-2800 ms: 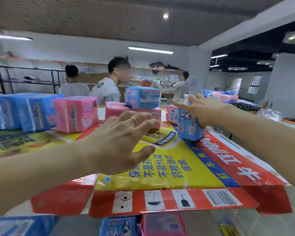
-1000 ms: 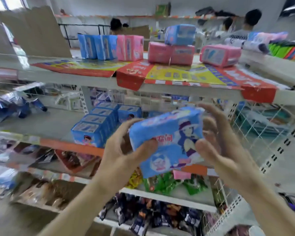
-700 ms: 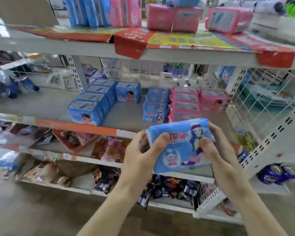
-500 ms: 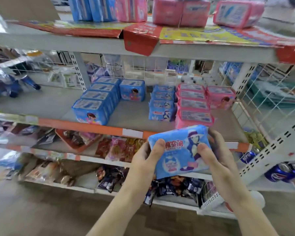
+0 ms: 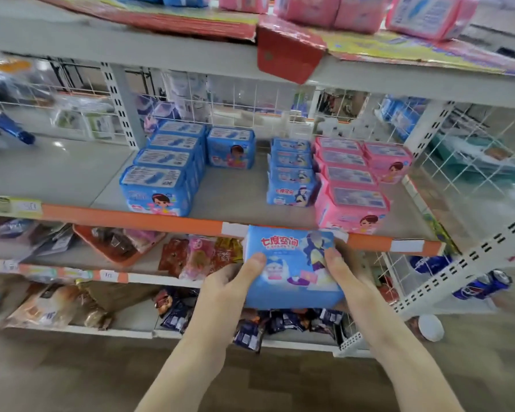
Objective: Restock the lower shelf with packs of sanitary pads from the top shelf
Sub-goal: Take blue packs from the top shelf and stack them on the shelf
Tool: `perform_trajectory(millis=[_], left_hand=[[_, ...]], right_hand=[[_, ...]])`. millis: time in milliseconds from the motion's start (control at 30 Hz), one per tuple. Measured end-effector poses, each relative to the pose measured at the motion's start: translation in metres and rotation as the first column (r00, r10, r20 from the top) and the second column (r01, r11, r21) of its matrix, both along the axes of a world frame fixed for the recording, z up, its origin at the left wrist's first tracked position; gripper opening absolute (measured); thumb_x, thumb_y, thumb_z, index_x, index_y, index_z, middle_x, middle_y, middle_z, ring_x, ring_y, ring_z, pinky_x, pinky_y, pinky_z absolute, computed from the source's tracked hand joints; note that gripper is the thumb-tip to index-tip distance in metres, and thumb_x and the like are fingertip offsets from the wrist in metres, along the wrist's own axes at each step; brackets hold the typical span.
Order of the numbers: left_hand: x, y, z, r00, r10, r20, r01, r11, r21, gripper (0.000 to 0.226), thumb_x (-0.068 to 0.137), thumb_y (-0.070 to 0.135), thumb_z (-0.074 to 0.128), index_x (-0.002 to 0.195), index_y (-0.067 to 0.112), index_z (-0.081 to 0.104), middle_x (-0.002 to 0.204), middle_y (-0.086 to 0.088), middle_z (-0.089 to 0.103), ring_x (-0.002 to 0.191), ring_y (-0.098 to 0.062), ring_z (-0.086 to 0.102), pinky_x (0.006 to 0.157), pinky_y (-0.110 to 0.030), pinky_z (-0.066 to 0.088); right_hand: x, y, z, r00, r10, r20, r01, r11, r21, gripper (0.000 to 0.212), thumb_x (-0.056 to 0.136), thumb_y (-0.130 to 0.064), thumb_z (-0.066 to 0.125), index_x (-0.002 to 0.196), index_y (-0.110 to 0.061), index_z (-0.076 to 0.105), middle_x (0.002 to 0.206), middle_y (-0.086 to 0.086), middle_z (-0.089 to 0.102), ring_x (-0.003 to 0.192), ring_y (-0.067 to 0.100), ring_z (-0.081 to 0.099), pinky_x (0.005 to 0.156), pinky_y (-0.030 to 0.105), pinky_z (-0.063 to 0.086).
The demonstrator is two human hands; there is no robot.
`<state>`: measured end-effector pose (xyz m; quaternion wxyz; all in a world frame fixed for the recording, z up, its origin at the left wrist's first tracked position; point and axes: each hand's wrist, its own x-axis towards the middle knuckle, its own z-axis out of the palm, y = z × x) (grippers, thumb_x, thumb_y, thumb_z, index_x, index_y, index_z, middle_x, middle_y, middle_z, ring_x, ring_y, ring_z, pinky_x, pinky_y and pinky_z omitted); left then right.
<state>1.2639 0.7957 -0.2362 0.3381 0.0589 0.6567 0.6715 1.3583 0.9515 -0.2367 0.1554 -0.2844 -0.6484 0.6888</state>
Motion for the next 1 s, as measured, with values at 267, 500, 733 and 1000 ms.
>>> perform_trajectory(millis=[267, 500, 733, 1000], left_hand=[[-0.045, -0.027, -0.027, 0.993, -0.07, 0.097, 0.076, 0.995, -0.066, 0.035, 0.084, 0.047, 0.072, 0.099, 0.016, 0.068, 0.092, -0.007, 0.078, 0.082, -0.025, 0.075, 0.079, -0.042, 0.061], [-0.069, -0.045, -0.032, 0.967, -0.22, -0.127, 0.235, 0.965, 0.115, 0.062, 0.056, 0.05, 0.069, 0.115, 0.031, 0.062, 0.106, 0.007, 0.076, 0.1, -0.016, 0.073, 0.084, -0.036, 0.06], [-0.065, -0.026, -0.037, 0.938, -0.275, -0.212, 0.311, 0.936, 0.162, 0.064, 0.055, 0.036, 0.068, 0.117, 0.045, 0.055, 0.106, 0.019, 0.072, 0.102, -0.002, 0.068, 0.073, -0.021, 0.056], [-0.055, 0.017, -0.039, 0.93, -0.267, -0.255, 0.3, 0.948, 0.103, 0.075, 0.054, 0.032, 0.07, 0.128, 0.034, 0.059, 0.111, 0.008, 0.071, 0.11, -0.016, 0.066, 0.081, -0.031, 0.055]], right_hand=[[-0.031, -0.025, 0.001, 0.99, -0.001, 0.138, 0.016, 0.994, -0.108, 0.002, 0.093, -0.031, 0.064, 0.095, -0.03, 0.066, 0.078, -0.012, 0.077, 0.073, 0.011, 0.074, 0.08, 0.039, 0.056], [-0.017, -0.034, -0.004, 0.985, 0.169, 0.014, -0.17, 0.985, 0.025, 0.056, 0.076, -0.027, 0.074, 0.128, -0.029, 0.054, 0.119, -0.007, 0.073, 0.112, 0.014, 0.068, 0.086, 0.025, 0.057], [0.002, -0.015, -0.008, 0.988, 0.106, 0.111, -0.129, 0.966, 0.226, 0.075, 0.07, -0.026, 0.089, 0.11, -0.077, 0.049, 0.123, -0.025, 0.066, 0.118, 0.0, 0.061, 0.101, 0.041, 0.05], [0.009, 0.045, -0.014, 0.967, 0.212, 0.14, -0.243, 0.935, 0.257, 0.082, 0.063, -0.051, 0.085, 0.132, -0.065, 0.042, 0.135, -0.02, 0.061, 0.127, 0.007, 0.057, 0.11, 0.051, 0.042]])
